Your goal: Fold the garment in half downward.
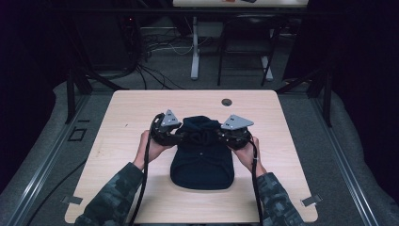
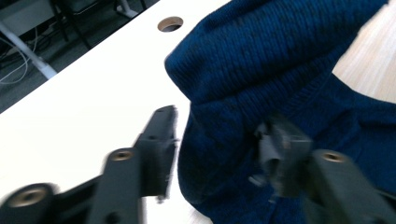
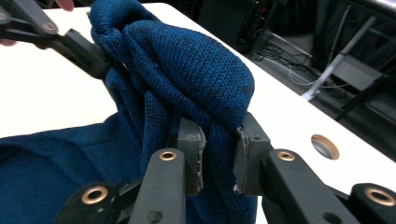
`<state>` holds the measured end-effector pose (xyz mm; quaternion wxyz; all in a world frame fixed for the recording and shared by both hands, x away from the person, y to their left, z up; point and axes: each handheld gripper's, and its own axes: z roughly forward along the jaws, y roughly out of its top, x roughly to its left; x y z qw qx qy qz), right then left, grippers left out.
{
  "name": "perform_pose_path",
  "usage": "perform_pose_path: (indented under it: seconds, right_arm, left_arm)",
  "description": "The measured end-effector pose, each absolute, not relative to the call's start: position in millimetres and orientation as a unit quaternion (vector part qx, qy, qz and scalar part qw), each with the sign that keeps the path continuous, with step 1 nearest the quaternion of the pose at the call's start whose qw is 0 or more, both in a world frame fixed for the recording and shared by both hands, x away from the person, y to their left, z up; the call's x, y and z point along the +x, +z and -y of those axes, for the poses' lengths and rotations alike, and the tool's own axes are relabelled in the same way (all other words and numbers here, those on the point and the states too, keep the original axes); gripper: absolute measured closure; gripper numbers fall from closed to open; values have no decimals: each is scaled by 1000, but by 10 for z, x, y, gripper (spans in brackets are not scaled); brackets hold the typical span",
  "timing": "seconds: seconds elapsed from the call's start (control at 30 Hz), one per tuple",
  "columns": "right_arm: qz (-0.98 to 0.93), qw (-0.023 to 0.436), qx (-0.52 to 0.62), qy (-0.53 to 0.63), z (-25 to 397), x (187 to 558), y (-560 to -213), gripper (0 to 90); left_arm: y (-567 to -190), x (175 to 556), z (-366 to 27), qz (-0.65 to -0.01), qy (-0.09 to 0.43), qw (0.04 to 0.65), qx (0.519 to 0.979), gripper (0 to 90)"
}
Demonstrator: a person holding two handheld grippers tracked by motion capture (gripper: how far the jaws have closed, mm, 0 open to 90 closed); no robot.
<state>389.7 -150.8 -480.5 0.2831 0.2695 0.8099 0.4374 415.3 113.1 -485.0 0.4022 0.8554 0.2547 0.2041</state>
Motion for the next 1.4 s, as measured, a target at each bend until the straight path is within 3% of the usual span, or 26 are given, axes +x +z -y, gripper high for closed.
perform_pose_path:
  seconds: [0.17, 0.33, 0.57, 0.77, 1.0, 1.4]
  right_arm:
    - [-811, 284, 266, 436, 1535, 3857, -4827, 746]
    - [-813, 286, 267, 432, 1566, 3847, -4844, 741]
    - [-817, 282, 262, 429, 1572, 3830, -4855, 728]
    - [-829, 257, 275, 413, 1582, 3804, -4886, 584]
    - [-839, 263, 266, 396, 1603, 3747, -4923, 688]
    - [-853, 262, 248, 379, 1611, 3649, -4998, 692]
  left_arm:
    - [-4867, 4087, -1072, -236, 227, 394, 859, 688]
    - [-4863, 4046, -1037, -226, 246, 391, 858, 733]
    - [-4862, 4014, -1041, -224, 254, 393, 855, 732]
    - [-4893, 3979, -1030, -222, 272, 388, 852, 736]
    - [-4904, 3957, -1026, -221, 269, 389, 853, 719]
    - [-4987, 3819, -1054, -204, 252, 383, 865, 638]
